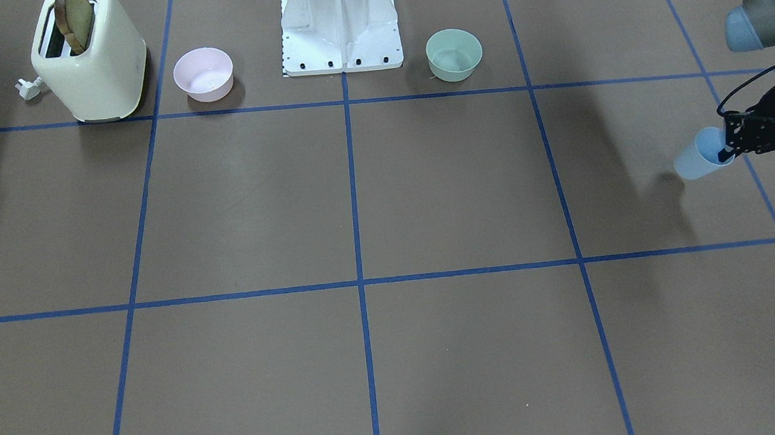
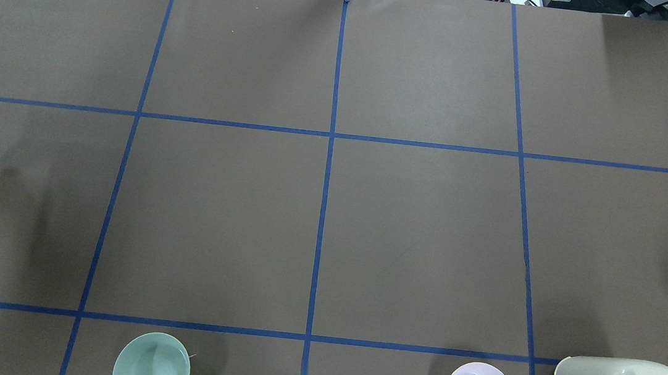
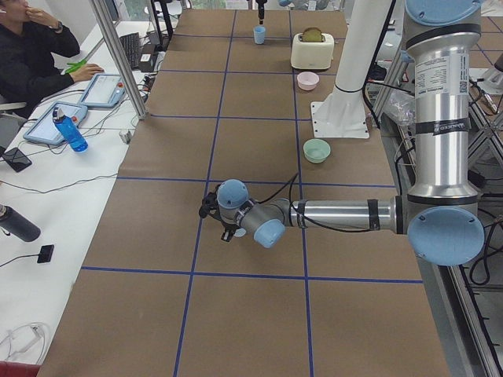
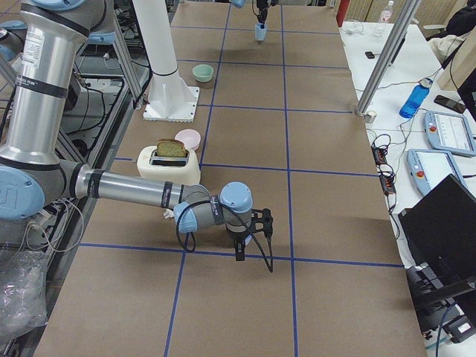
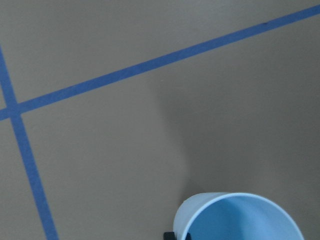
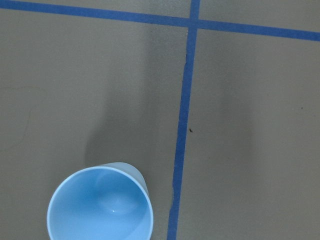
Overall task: Stack blue cups with both arms
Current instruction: 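Carry the held light-blue cup with the left gripper toward the table center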
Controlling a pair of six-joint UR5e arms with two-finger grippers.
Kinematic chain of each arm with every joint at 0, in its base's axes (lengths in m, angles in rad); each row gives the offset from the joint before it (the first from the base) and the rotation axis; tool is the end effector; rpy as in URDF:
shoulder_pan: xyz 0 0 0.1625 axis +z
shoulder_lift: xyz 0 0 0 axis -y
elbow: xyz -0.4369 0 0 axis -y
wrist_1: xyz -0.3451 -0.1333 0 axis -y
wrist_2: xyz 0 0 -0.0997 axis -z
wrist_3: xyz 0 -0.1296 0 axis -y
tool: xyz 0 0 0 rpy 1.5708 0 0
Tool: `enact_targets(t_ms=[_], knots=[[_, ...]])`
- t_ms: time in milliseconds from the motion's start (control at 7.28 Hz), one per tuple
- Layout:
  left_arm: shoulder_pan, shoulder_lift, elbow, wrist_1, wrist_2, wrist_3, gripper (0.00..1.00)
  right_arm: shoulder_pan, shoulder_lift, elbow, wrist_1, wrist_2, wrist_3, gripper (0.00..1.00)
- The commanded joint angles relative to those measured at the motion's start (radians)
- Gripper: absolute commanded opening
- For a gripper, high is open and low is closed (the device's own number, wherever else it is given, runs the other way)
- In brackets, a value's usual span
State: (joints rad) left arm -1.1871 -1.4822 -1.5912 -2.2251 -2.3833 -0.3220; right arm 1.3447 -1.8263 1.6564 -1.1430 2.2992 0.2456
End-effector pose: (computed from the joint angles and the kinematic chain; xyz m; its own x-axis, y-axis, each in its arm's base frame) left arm 0.1276 -0.4208 0.6403 0.5610 0.3530 -0.7488 -0.1416 0.9321 0.3333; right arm -0.0328 -0.3524 0.7117 0.7212 -0.0936 0.6864 0.0427 0.9949 0.0909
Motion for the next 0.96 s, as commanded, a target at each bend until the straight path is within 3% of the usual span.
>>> enact_targets(t_ms=[0,275,824], knots=[[0.000,-0.026,-0.157,0.212,-0.013,-0.005,0.00,-0.027,0.027,-0.024,0.005,-0.004,0.026,1.00],[0.000,-0.079,-0.234,0.312,-0.023,-0.101,0.00,-0.044,0.047,-0.119,0.105,-0.004,0.027,1.00],[0.032,-0.157,-0.242,0.312,-0.025,-0.253,0.00,-0.047,0.052,-0.132,0.126,0.003,0.047,1.00]])
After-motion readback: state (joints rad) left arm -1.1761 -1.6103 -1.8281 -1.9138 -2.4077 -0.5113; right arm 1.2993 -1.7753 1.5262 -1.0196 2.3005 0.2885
